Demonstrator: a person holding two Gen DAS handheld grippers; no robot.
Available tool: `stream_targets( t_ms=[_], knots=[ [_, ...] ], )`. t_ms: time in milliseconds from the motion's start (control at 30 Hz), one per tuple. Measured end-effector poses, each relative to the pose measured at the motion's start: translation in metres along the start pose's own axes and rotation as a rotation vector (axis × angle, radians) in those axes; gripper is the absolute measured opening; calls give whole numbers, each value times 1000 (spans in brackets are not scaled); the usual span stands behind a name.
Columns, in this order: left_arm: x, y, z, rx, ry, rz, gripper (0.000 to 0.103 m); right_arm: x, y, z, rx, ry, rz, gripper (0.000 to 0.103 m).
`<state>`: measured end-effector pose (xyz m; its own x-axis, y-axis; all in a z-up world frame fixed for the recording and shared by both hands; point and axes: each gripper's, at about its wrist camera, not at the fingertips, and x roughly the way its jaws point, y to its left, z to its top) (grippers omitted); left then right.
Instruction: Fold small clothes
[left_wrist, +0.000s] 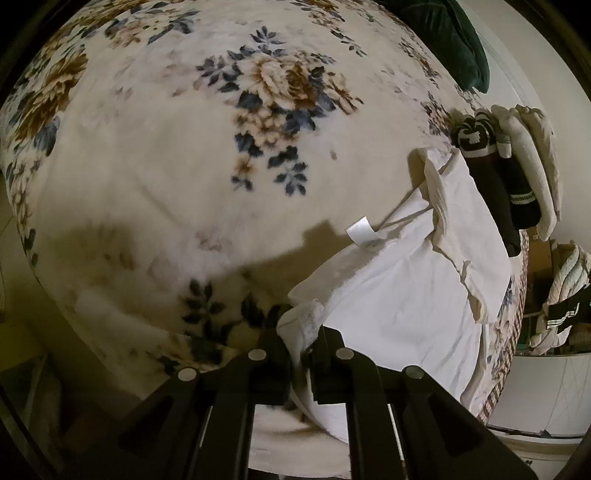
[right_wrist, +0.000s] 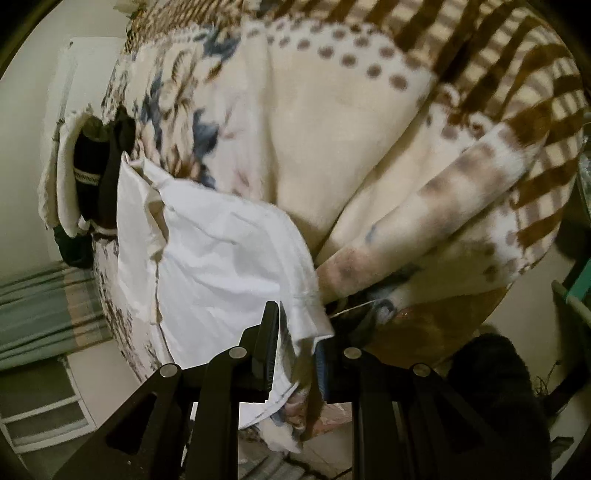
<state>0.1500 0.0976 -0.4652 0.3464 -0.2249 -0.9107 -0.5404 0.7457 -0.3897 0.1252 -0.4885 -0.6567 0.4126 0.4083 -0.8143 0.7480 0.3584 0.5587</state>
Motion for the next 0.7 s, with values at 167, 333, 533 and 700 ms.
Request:
stream_targets(
  t_ms=[167,333,533,700],
  knots=[
    [-3,-3,1,7,4,-5,5,-5,14,-2,-36,-38,21,4],
    [-20,-7,11,-22,-1,-36,5,-19,29,-2,8,-56,67,3],
    [-28,-22,45,-47,-31,-75,5,-37,63,24,18,-72,112,3],
    [-16,-50,87,-39,-52,-96,5,-25,98,55,-16,-76,118,3]
  ],
)
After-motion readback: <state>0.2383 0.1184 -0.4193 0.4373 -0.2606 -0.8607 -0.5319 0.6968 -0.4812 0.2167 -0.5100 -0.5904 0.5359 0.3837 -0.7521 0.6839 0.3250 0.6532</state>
